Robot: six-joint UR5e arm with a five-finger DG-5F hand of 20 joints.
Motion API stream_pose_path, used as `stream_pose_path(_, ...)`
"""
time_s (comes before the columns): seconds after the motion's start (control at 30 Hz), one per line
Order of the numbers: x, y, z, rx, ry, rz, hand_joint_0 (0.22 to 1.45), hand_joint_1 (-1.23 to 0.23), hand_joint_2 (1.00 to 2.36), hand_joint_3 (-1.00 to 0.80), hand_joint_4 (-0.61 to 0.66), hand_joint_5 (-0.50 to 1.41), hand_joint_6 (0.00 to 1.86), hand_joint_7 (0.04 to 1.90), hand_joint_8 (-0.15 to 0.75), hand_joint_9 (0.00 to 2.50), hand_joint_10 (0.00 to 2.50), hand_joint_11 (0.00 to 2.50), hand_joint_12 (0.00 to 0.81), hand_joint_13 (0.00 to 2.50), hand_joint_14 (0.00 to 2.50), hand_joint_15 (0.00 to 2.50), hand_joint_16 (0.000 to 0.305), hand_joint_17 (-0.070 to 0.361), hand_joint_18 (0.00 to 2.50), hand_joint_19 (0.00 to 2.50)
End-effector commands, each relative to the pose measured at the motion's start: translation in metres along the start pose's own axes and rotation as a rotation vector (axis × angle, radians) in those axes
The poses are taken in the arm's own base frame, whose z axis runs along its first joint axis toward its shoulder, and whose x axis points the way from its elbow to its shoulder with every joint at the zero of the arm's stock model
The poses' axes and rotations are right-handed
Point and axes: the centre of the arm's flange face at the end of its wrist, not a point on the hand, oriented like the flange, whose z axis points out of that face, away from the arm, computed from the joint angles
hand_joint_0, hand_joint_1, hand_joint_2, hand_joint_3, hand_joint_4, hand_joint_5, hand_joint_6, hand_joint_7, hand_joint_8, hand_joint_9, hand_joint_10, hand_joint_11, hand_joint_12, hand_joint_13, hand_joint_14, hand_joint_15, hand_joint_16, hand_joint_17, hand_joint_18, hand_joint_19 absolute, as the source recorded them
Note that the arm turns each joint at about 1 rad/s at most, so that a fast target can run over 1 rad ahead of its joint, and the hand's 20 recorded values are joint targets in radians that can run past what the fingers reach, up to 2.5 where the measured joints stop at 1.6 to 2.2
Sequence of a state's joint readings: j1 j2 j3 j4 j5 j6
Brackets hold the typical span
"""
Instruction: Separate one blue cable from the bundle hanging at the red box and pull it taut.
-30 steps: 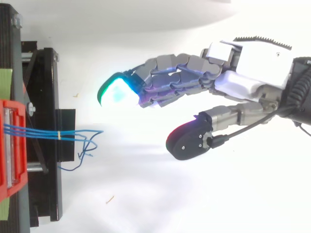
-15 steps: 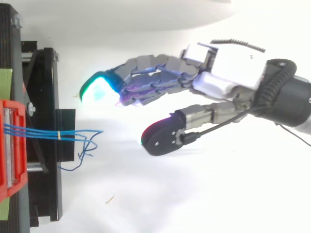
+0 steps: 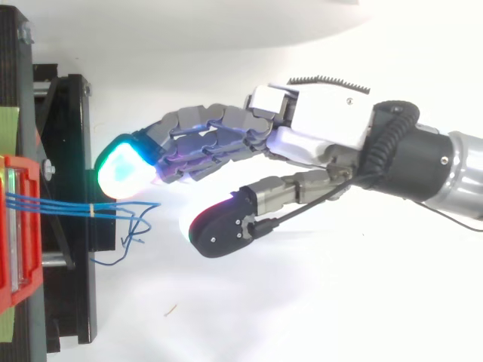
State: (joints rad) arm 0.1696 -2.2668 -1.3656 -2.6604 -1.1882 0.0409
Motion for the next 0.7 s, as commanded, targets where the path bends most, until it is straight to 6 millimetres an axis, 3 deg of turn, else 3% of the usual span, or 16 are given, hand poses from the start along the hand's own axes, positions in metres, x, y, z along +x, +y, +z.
stream_pose_path(0.0,0.003,-0.011,0.011,-0.007,0.019,0.026,0.49,-0.62,1.0,-0.5,0.15,-0.22,0.5,0.67,0.26,0.46,0.0,0.11,0.369,0.54,0.01,0.23,0.056,0.127,0.51,0.34)
stream_pose_path(0.13,0.007,-0.033,0.028,0.006,0.055,0.052,0.49,-0.62,1.0,-0.5,0.15,-0.22,0.5,0.67,0.26,0.47,0.0,0.11,0.368,0.54,0.01,0.23,0.056,0.126,0.51,0.34)
stream_pose_path(0.67,0.001,-0.022,0.039,-0.042,0.134,0.136,0.49,-0.58,1.0,-0.5,0.16,-0.22,0.5,0.67,0.265,0.49,0.0,0.12,0.369,0.56,0.01,0.24,0.057,0.127,0.53,0.35)
